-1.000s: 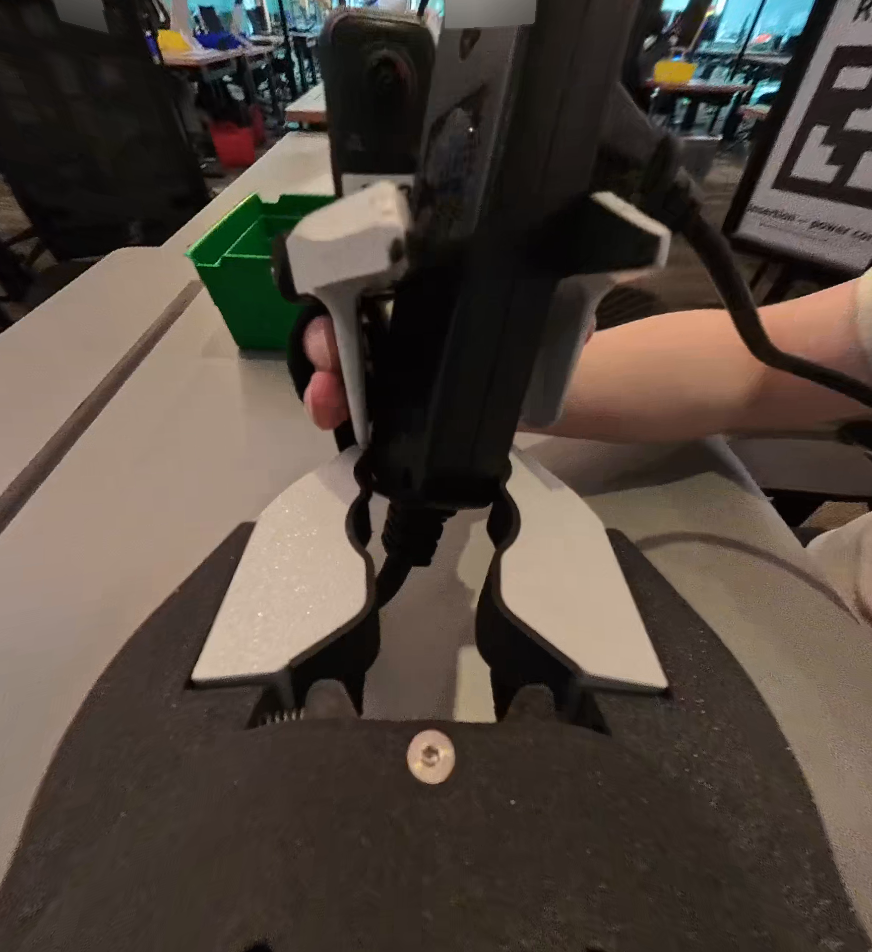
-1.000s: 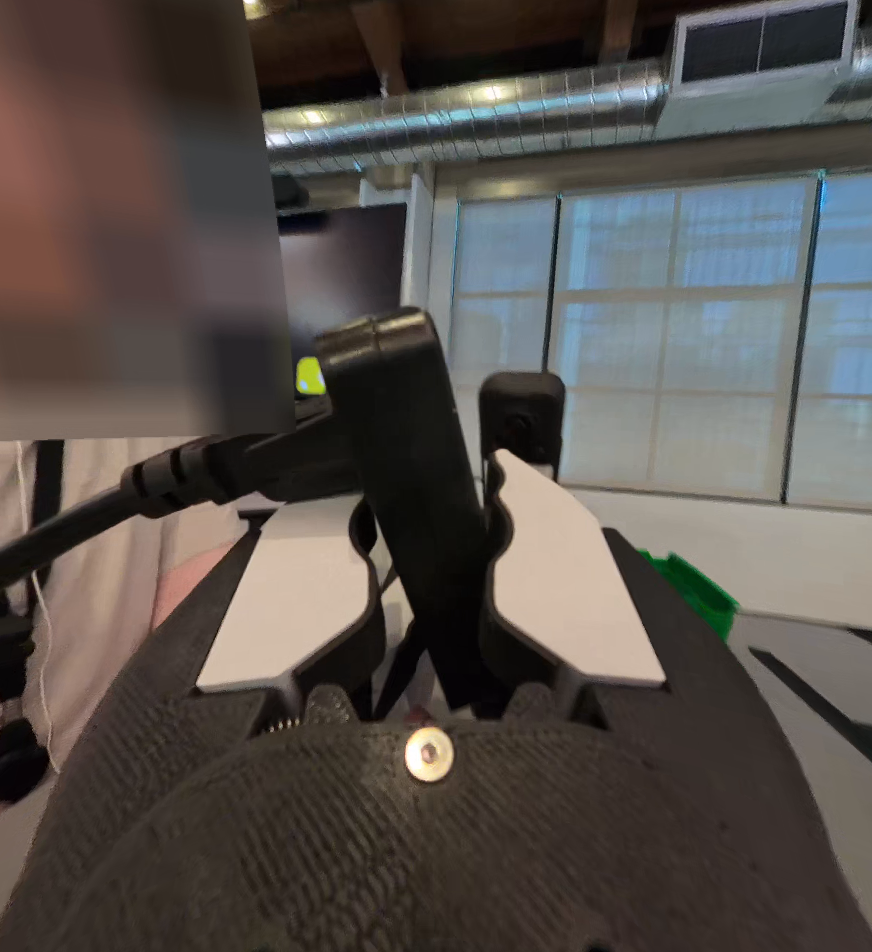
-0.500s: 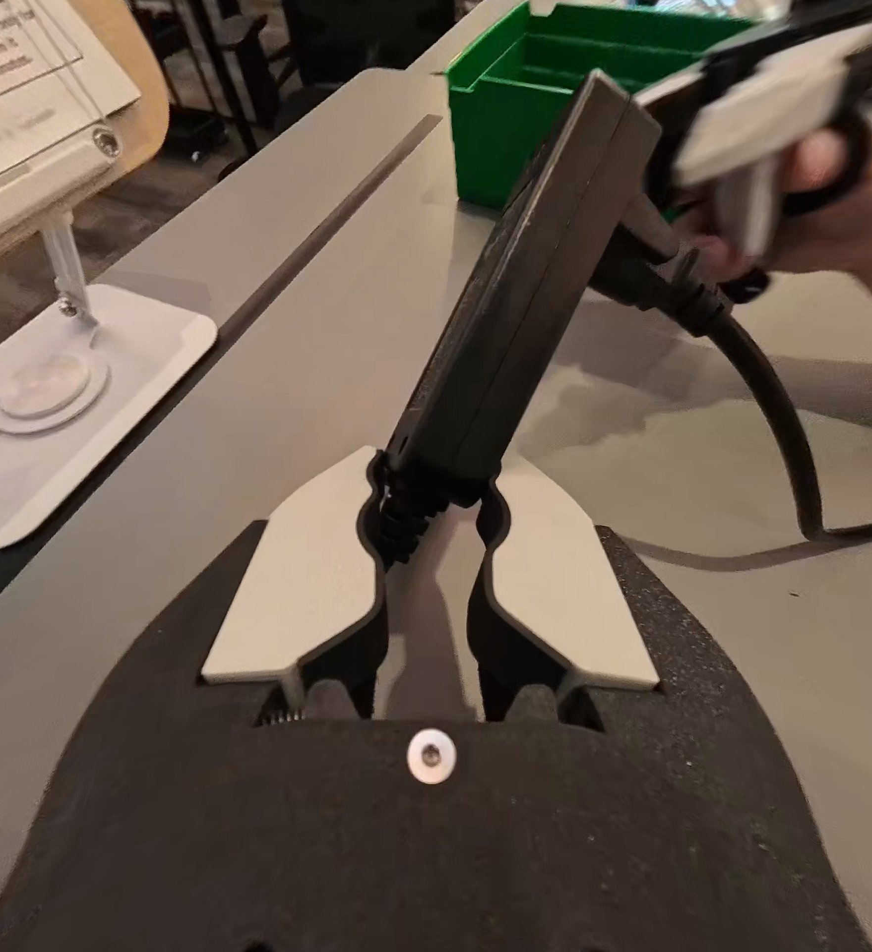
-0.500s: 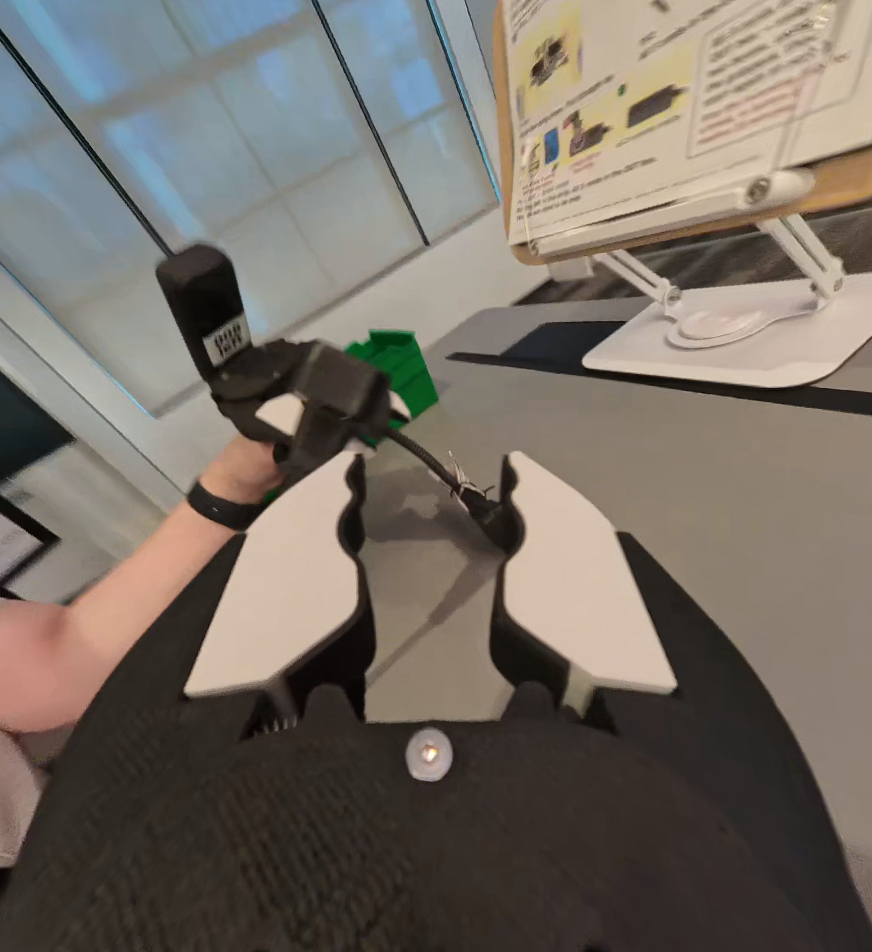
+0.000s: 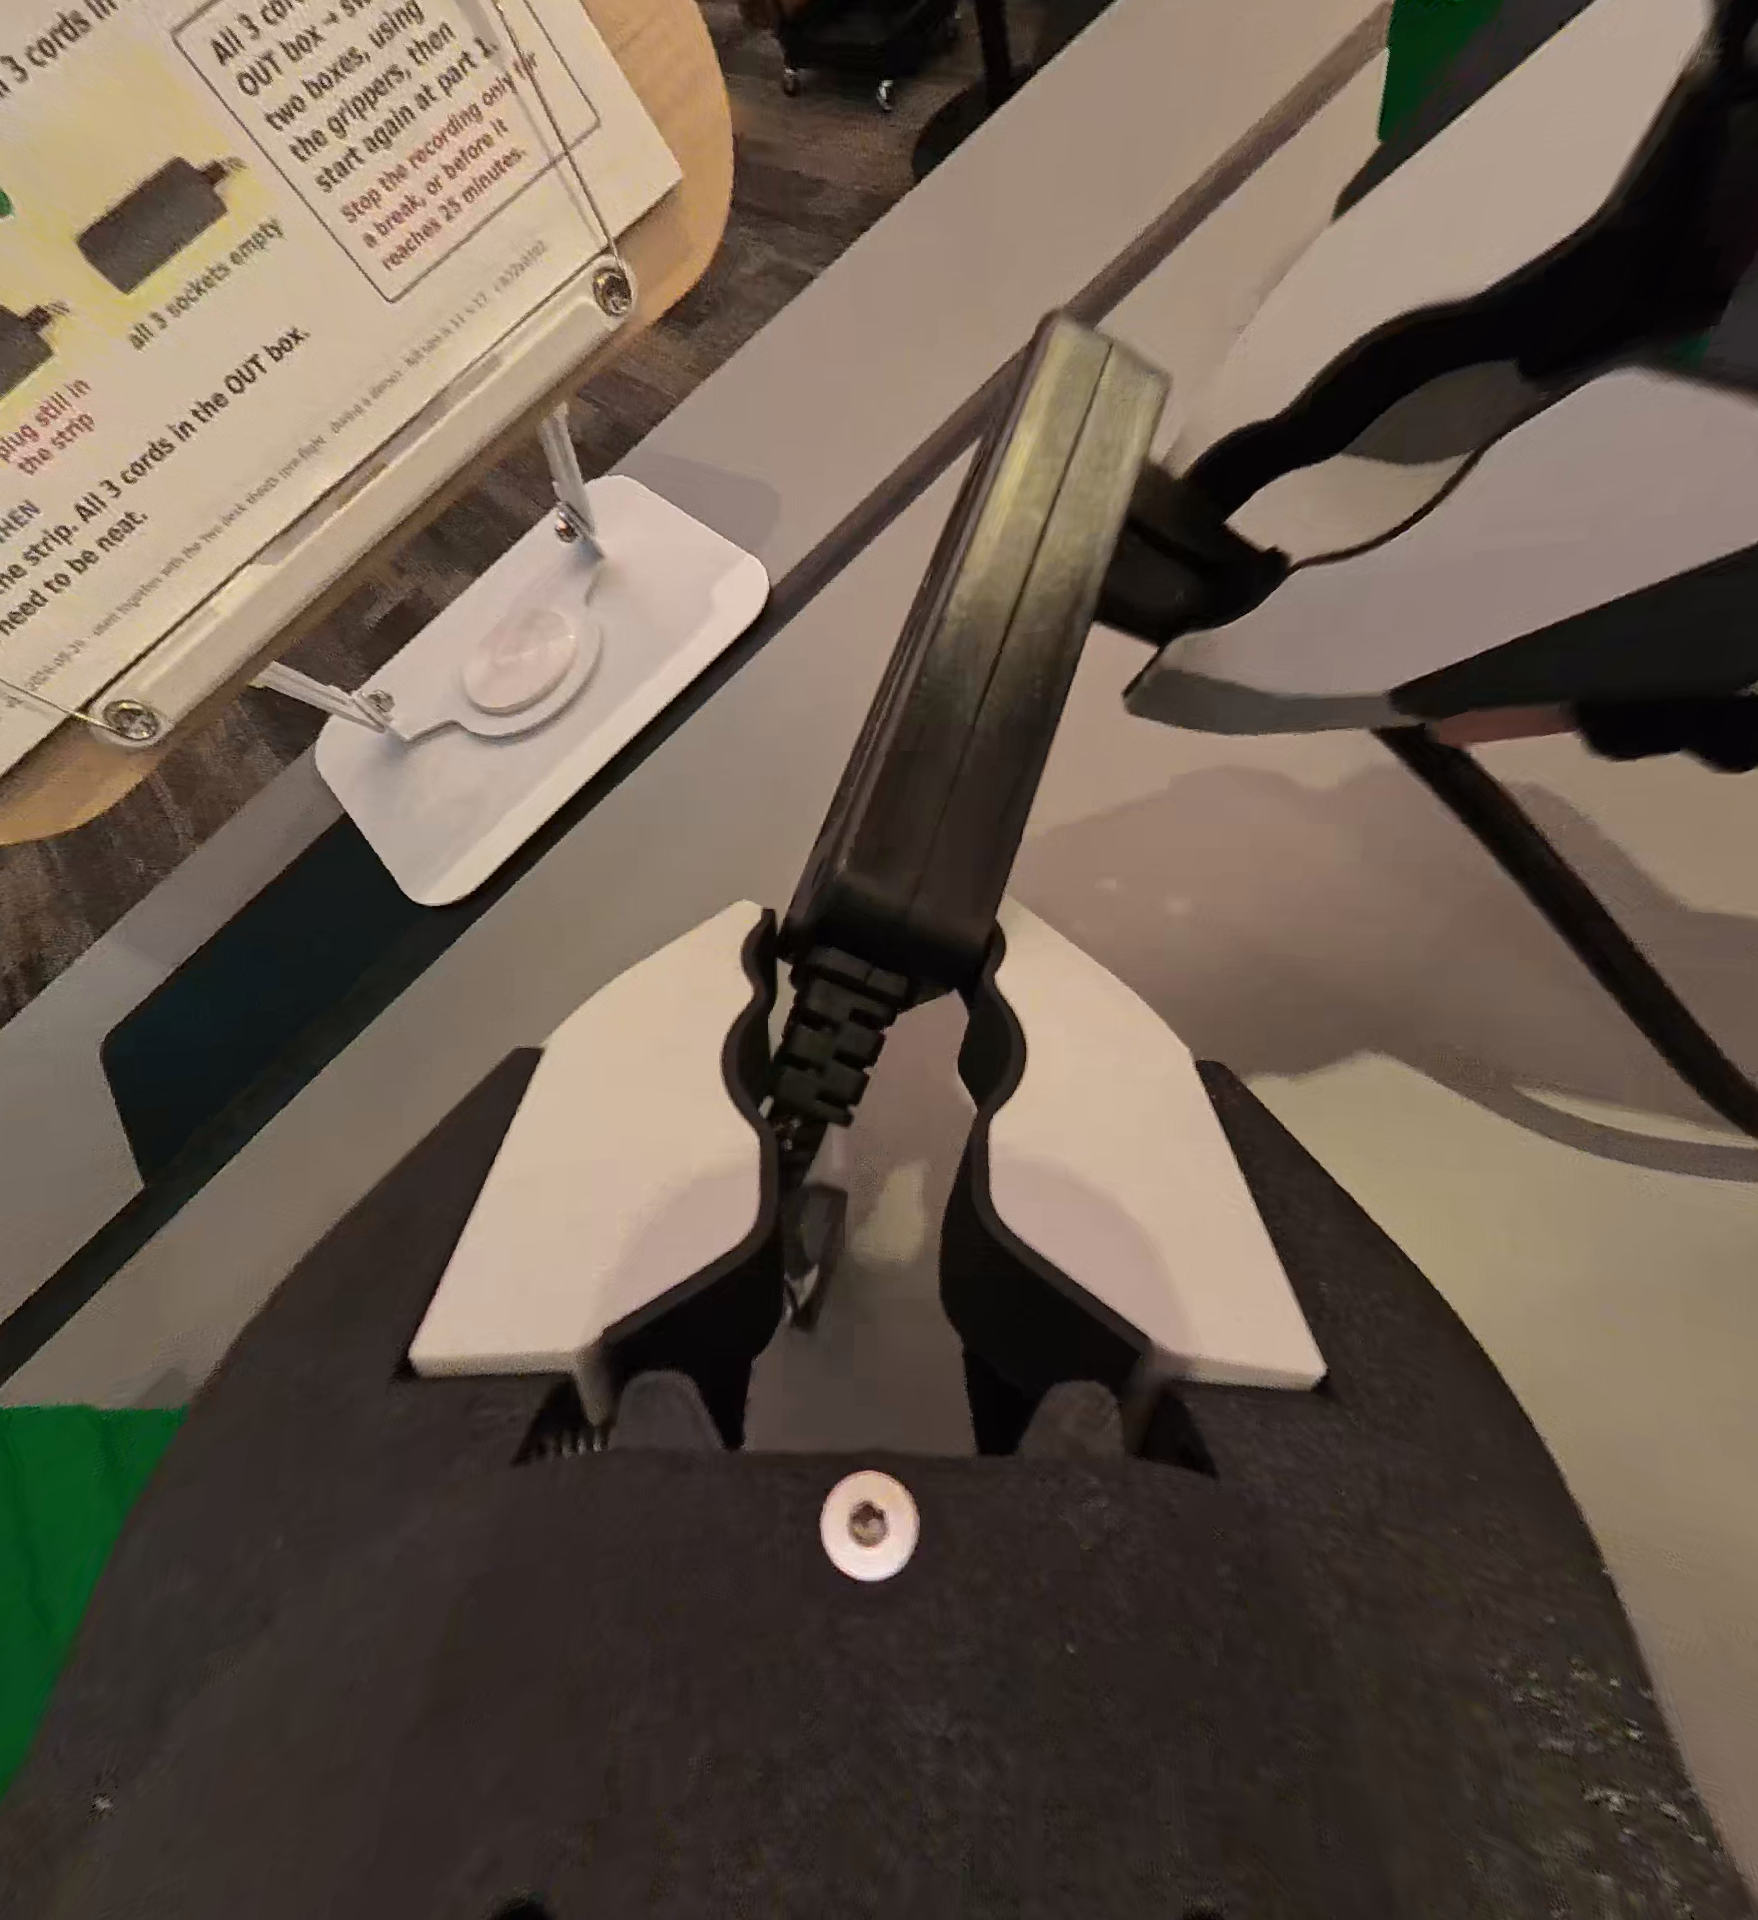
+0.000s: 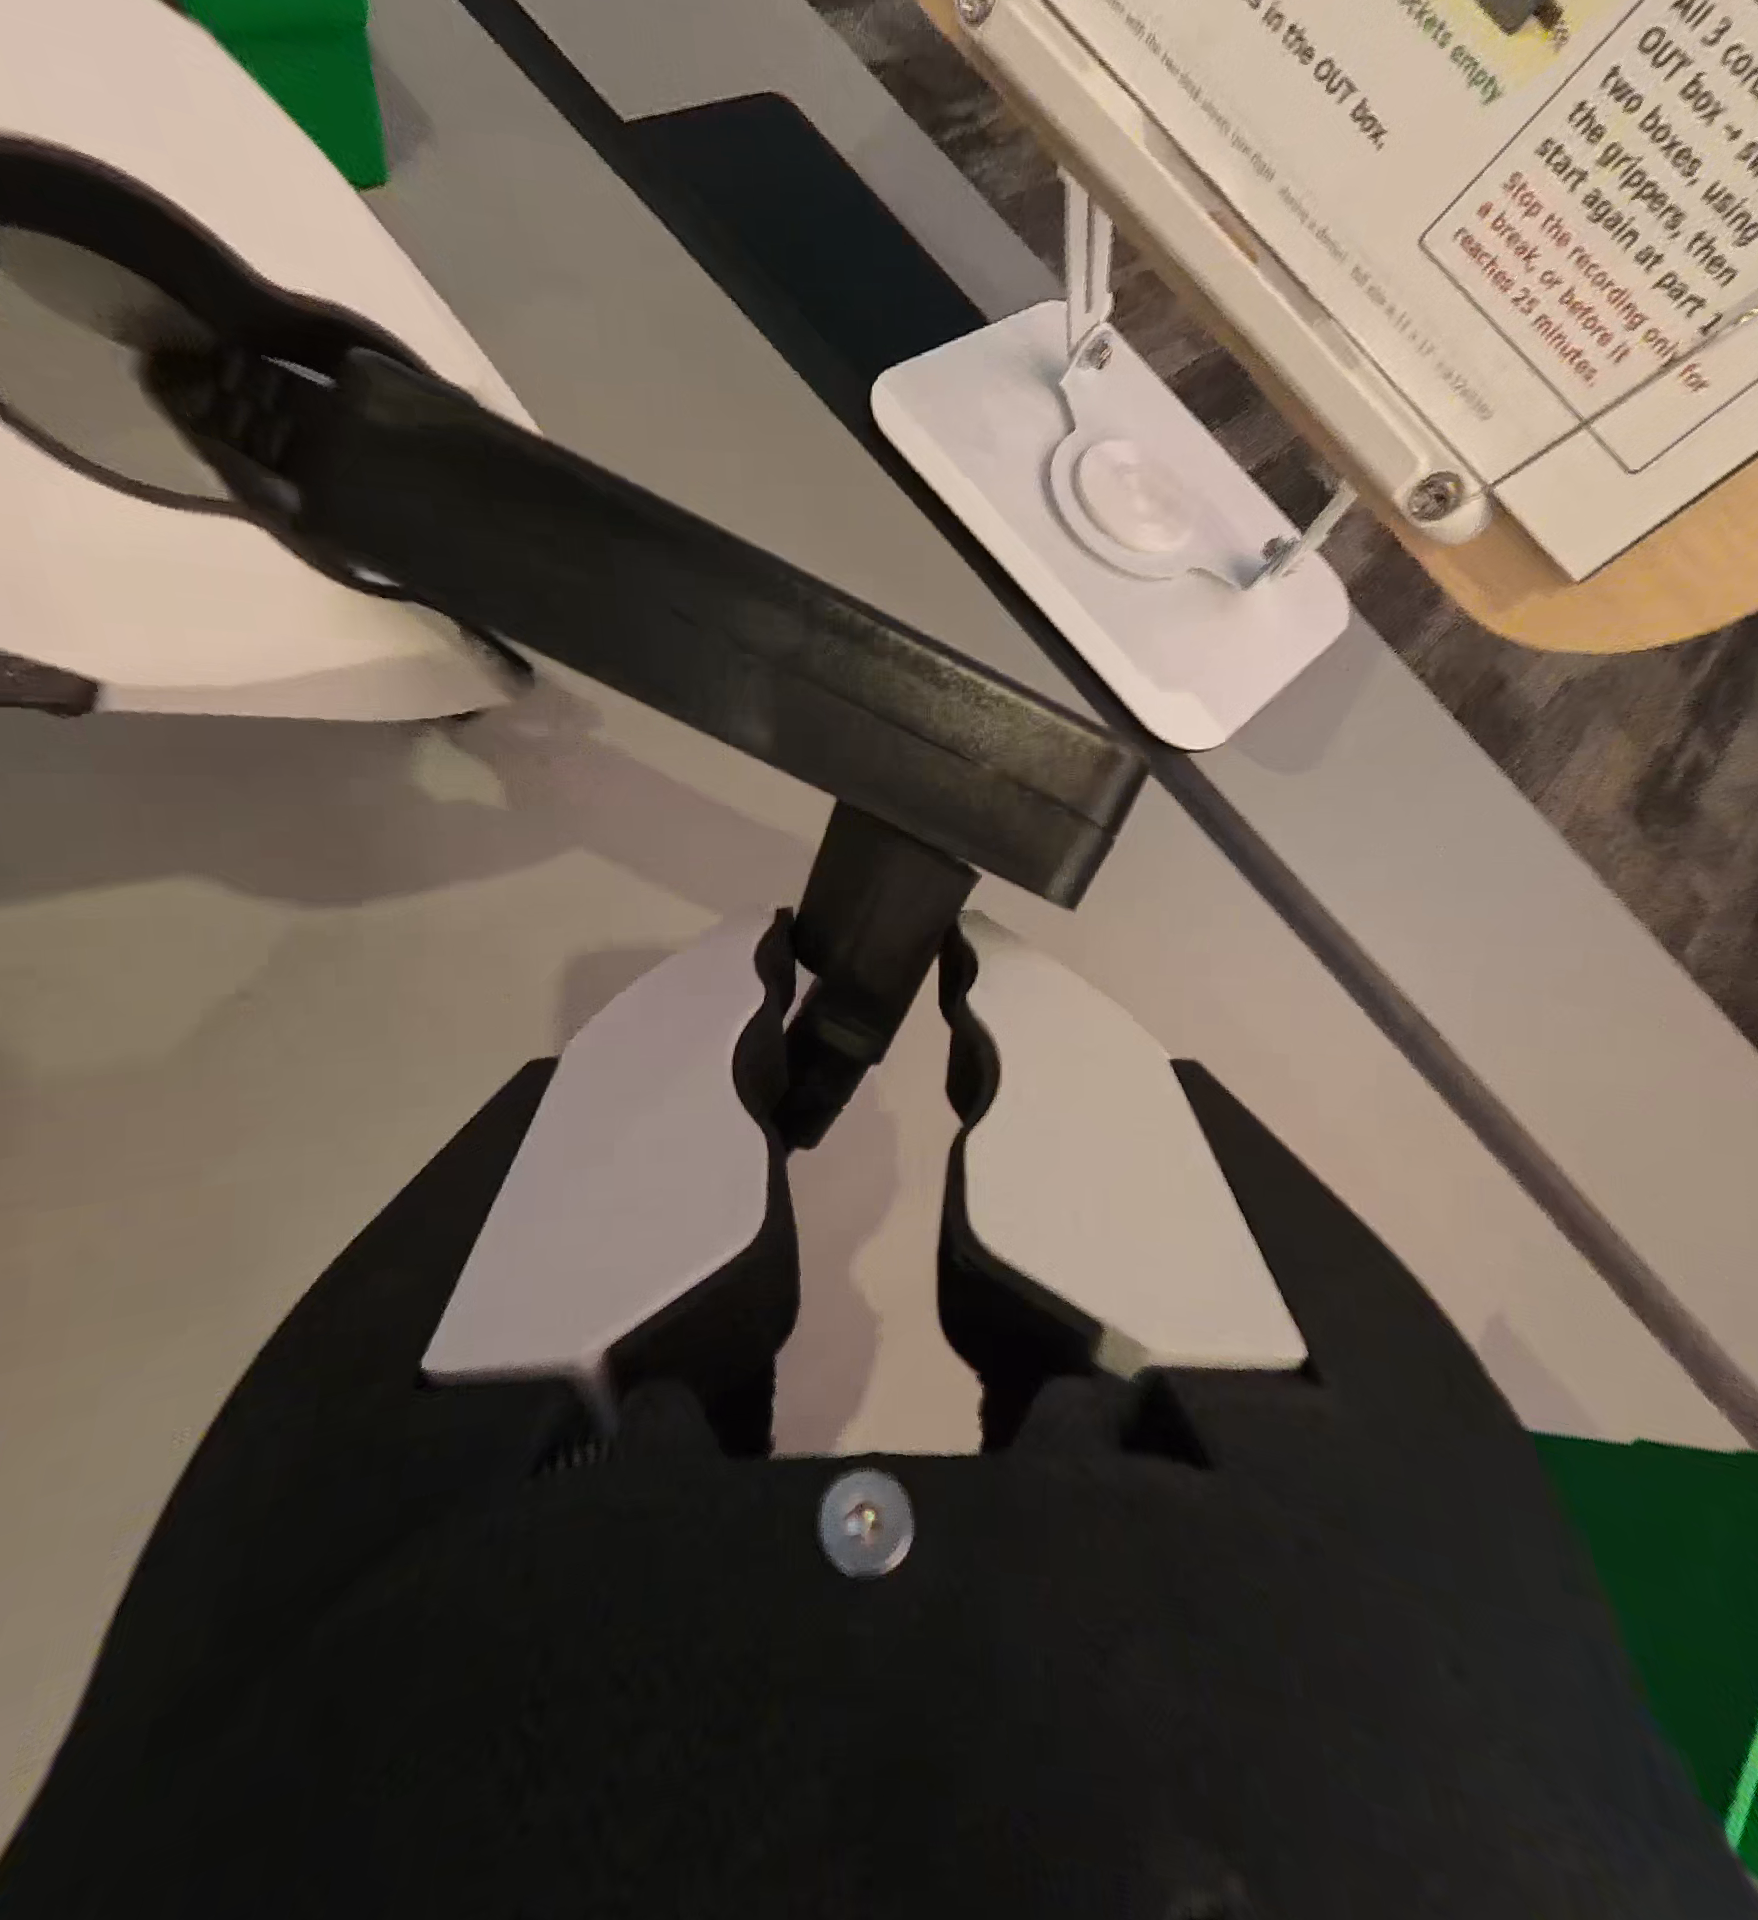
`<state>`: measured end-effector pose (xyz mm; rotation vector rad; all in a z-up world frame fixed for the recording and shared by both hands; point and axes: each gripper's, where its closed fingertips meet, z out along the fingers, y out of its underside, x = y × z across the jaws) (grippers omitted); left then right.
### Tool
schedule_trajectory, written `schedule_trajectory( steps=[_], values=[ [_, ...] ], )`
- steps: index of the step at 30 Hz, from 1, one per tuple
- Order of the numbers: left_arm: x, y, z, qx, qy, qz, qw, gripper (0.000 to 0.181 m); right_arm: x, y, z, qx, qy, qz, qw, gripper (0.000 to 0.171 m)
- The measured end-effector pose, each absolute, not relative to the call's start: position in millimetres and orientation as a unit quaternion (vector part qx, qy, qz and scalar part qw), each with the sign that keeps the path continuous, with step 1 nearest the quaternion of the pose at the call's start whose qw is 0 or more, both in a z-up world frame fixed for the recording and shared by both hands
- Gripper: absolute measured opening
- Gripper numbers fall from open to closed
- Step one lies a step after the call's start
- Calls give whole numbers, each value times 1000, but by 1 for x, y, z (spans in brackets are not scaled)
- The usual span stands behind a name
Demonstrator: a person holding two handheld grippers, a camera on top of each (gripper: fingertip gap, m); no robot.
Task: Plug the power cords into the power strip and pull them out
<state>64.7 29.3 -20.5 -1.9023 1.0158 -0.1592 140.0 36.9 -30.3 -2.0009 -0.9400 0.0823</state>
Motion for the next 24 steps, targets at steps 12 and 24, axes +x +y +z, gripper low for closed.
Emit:
schedule_trajectory(
  steps=[12,24],
  values=[
    [53,21,-68,-801,455,-160,354,33,111,42,-124,-860,-358,152,329,32],
    [38,22,-72,-800,485,-97,339,81,102,43,-153,-829,-435,100,338,34]
  ],
)
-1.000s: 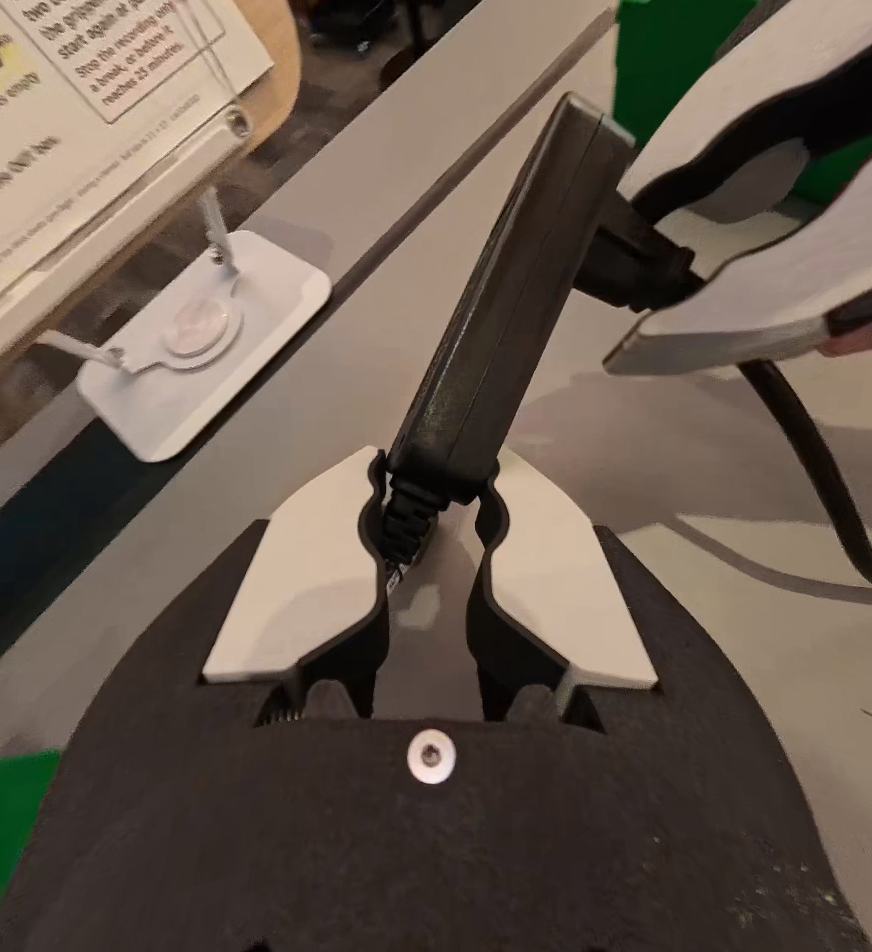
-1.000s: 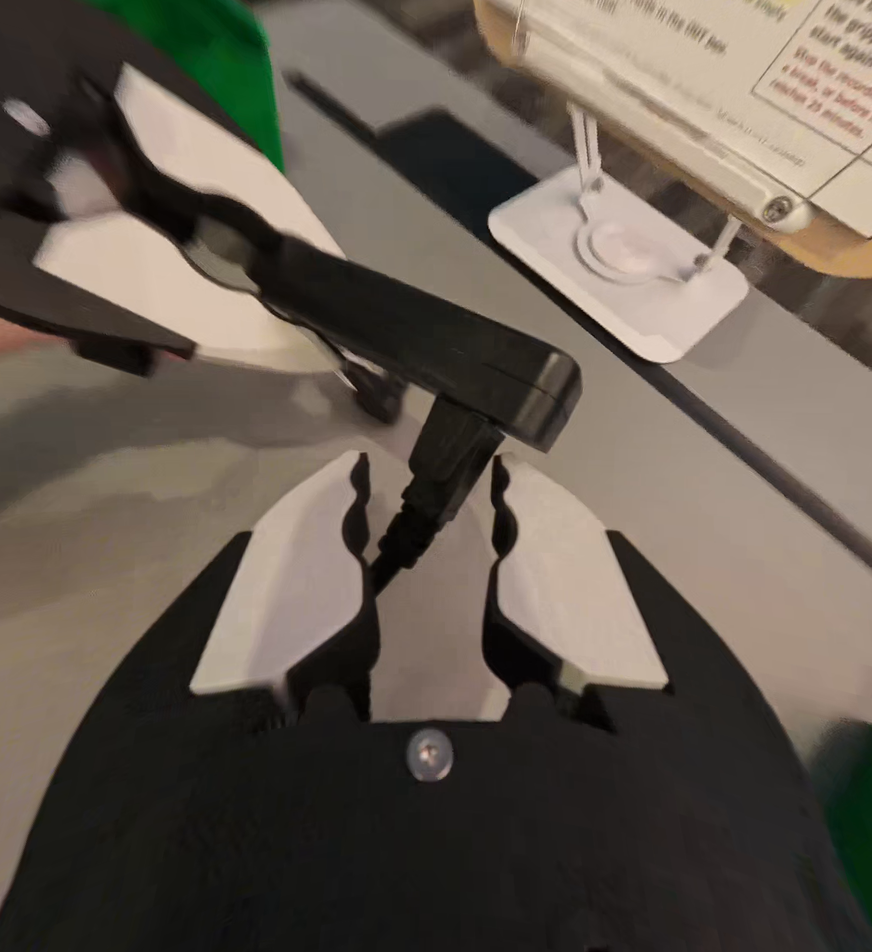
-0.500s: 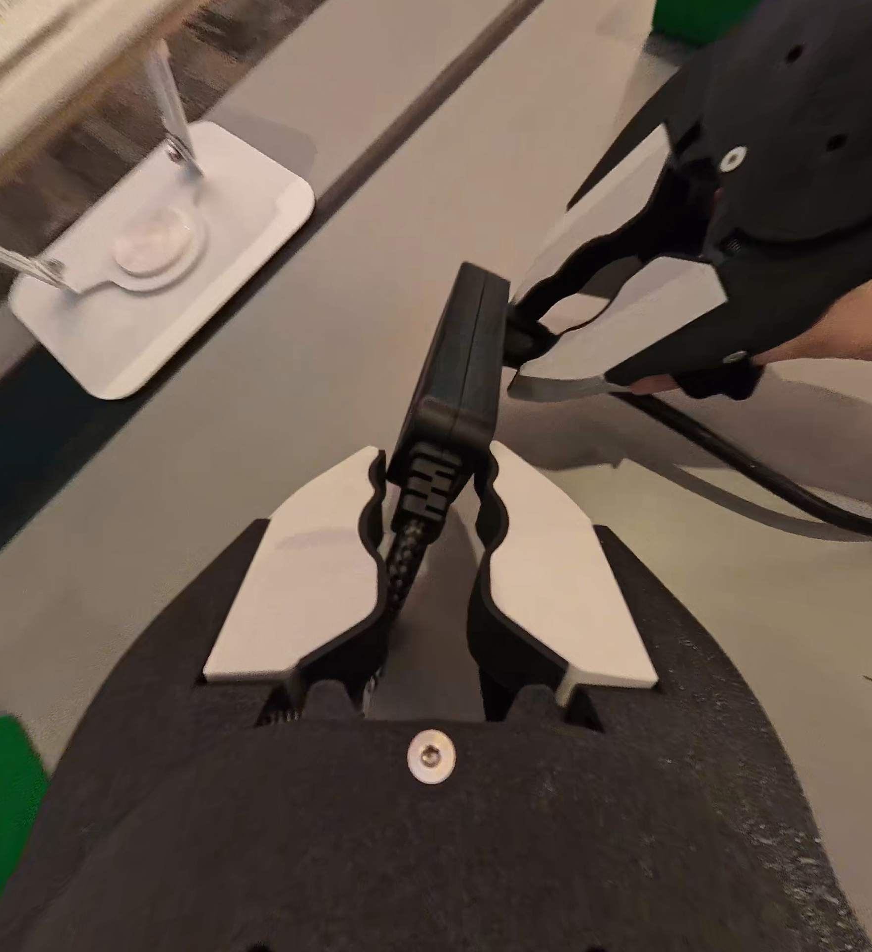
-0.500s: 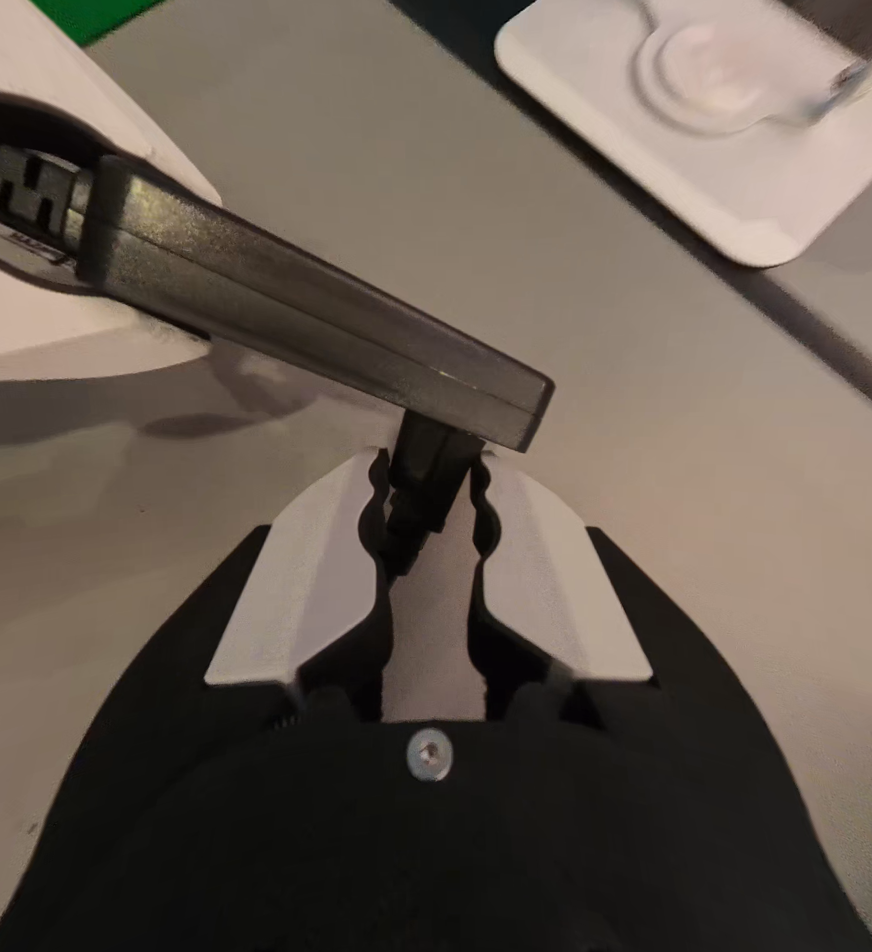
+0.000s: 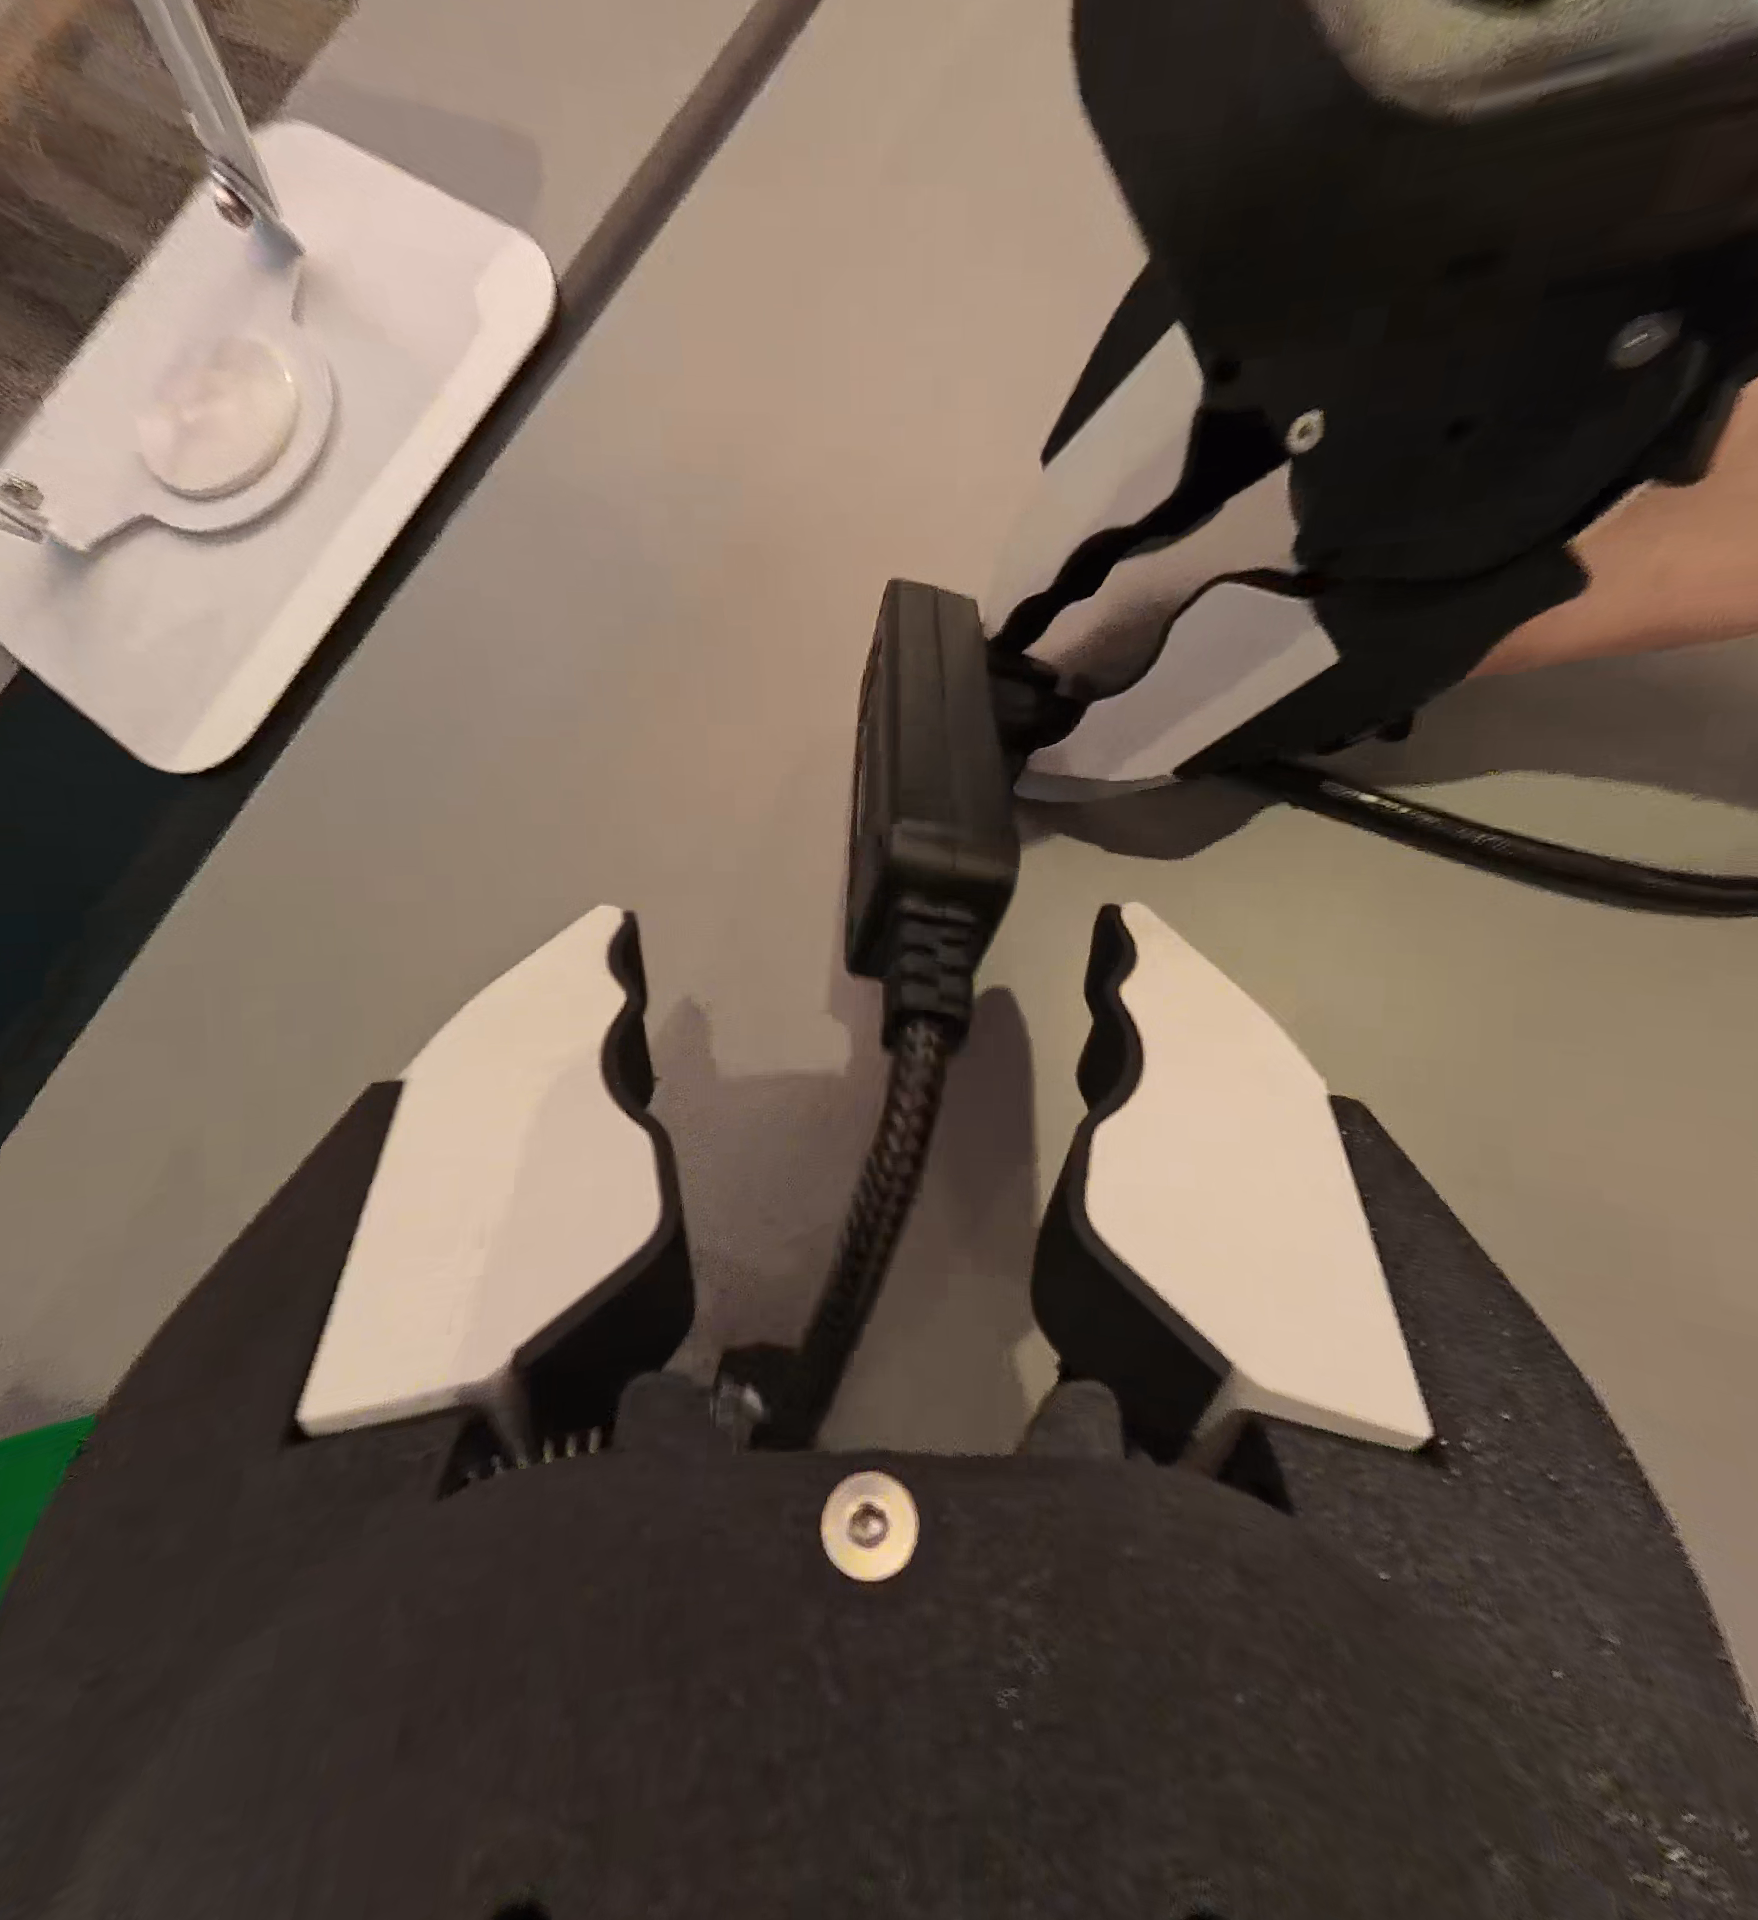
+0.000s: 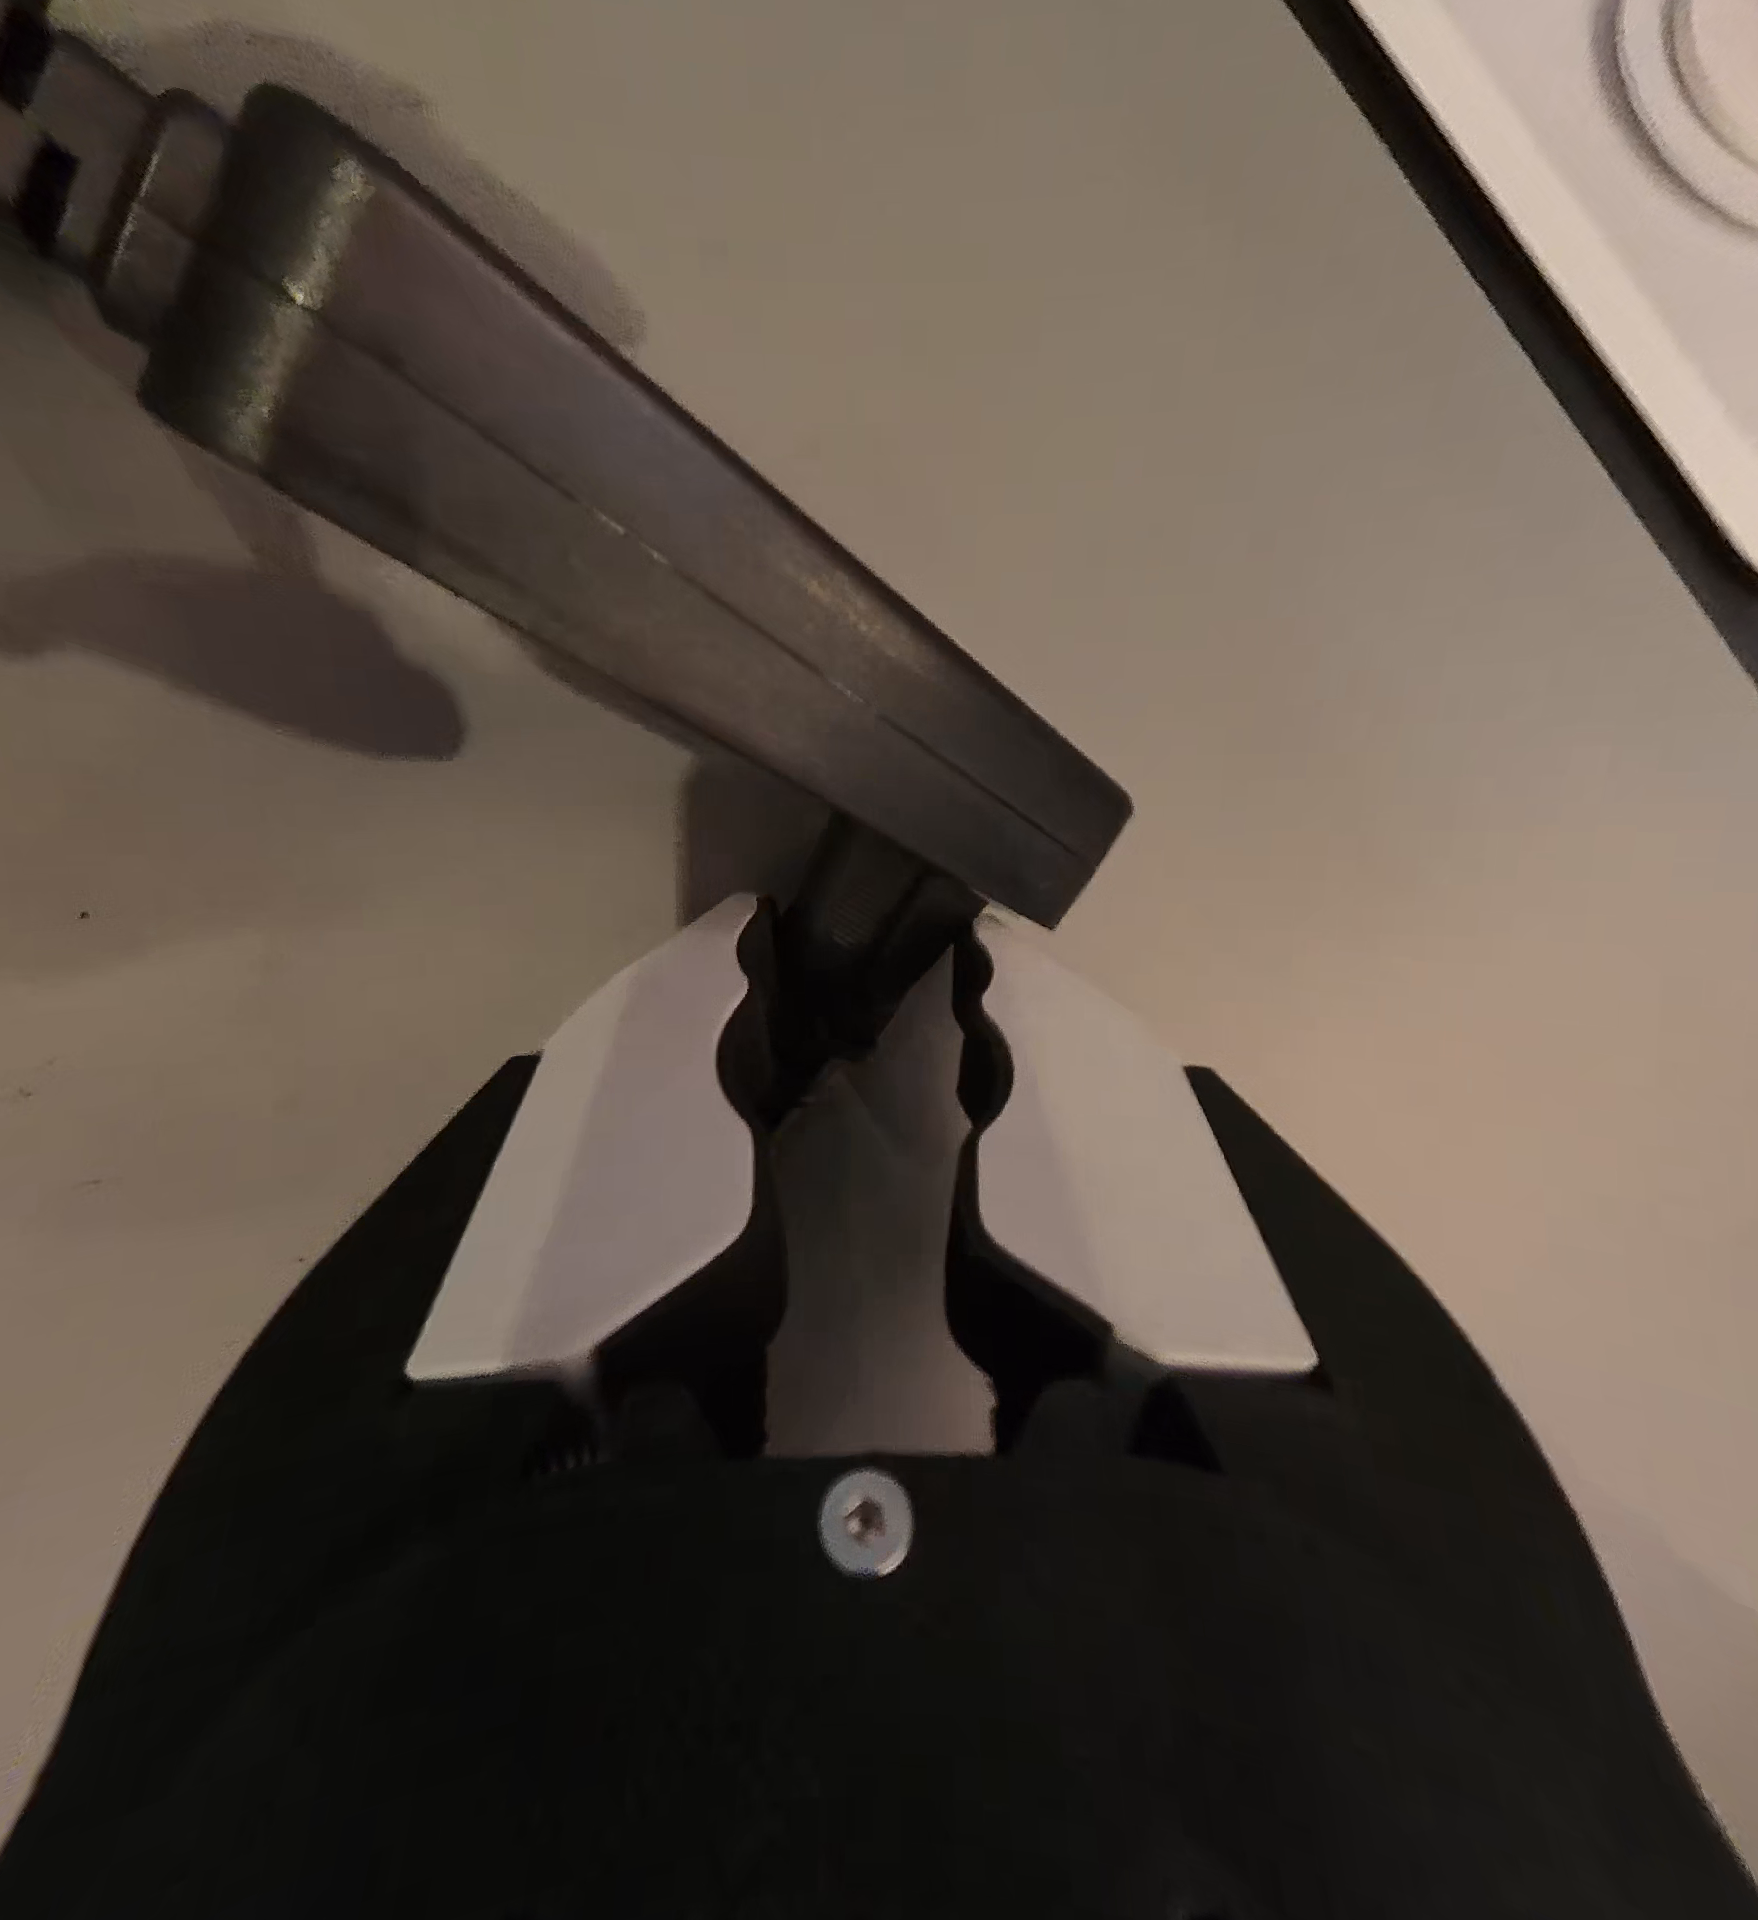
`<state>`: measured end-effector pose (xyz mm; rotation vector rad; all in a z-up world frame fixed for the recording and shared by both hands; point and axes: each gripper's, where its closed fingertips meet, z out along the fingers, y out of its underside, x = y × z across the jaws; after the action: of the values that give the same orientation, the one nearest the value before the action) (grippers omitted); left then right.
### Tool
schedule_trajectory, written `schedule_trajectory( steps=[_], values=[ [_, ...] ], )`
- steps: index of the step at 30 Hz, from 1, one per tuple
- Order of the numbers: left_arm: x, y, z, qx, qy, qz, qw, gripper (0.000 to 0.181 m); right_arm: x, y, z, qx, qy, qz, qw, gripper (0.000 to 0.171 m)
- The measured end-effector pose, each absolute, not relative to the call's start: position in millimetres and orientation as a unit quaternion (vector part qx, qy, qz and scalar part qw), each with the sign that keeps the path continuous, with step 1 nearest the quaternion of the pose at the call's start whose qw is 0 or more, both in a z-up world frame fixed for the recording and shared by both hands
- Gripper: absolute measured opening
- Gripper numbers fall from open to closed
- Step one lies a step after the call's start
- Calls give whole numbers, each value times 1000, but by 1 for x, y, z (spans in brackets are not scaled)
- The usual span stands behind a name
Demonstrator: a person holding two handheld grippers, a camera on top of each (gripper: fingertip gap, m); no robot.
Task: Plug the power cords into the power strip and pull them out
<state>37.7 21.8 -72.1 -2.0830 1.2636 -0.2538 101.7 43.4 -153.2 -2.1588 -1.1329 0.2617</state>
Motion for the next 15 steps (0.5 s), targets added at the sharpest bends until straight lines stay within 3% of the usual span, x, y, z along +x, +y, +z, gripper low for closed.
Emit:
schedule_trajectory(
  steps=[2,4,11,15],
  values=[
    [44,22,-93,-802,502,-92,311,78,98,41,-153,-815,-459,92,341,34],
    [40,24,-112,-808,517,-55,278,54,98,41,-153,-799,-489,65,345,34],
    [30,36,-126,-833,489,2,260,45,94,44,-152,-803,-473,47,359,33],
    [40,54,-124,-828,456,17,325,42,84,48,-149,-814,-428,54,389,33]
  ],
)
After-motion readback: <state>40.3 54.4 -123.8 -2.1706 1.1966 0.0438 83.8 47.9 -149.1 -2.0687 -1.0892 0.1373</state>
